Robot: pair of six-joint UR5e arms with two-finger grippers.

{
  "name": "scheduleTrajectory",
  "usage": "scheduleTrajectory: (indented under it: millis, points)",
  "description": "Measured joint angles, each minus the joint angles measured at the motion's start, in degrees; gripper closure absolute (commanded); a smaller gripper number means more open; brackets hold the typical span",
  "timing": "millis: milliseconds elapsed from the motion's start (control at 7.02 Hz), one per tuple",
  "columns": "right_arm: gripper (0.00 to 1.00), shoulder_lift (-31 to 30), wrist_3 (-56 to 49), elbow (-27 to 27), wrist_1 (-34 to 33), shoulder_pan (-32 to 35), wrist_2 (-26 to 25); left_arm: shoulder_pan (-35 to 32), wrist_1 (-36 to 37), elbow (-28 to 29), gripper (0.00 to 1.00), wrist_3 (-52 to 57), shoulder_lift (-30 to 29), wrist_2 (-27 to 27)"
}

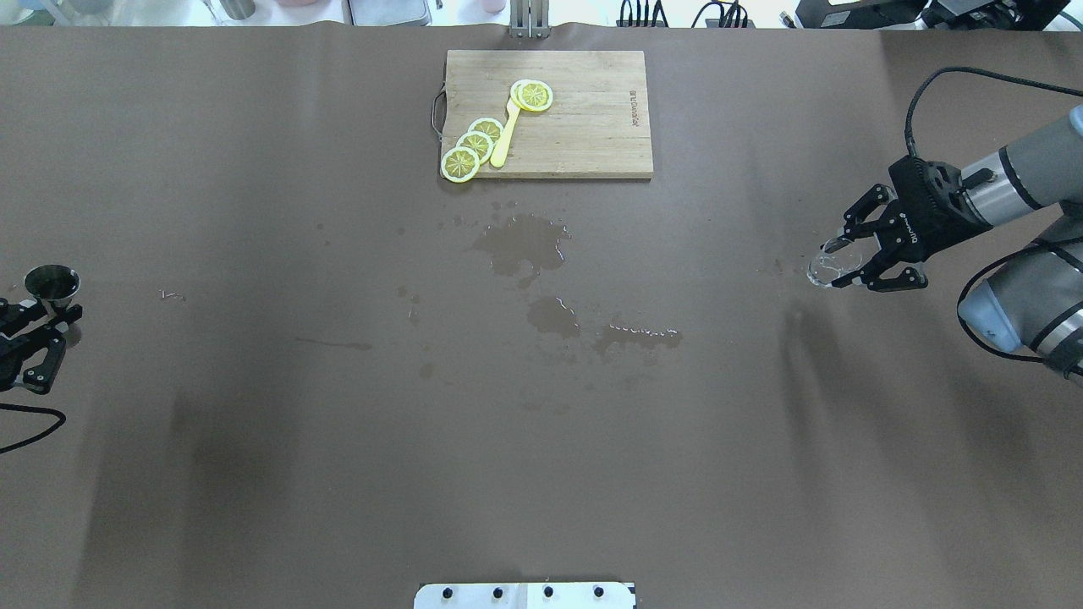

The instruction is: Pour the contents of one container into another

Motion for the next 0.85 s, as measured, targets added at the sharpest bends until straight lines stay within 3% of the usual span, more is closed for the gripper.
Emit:
scheduleTrajectory:
  millis: [427, 854]
  points:
    - [1.00, -0.3, 0.2, -2.9, 3.6, -1.2, -1.0, 2.8, -0.1, 1.8, 1.00, -15.0, 1.5, 10.0]
    - [1.00, -2.2, 0.3, -2.5, 4.0, -1.2, -0.8, 12.7, 1.5, 3.1, 1.00, -27.8, 1.6, 26.6]
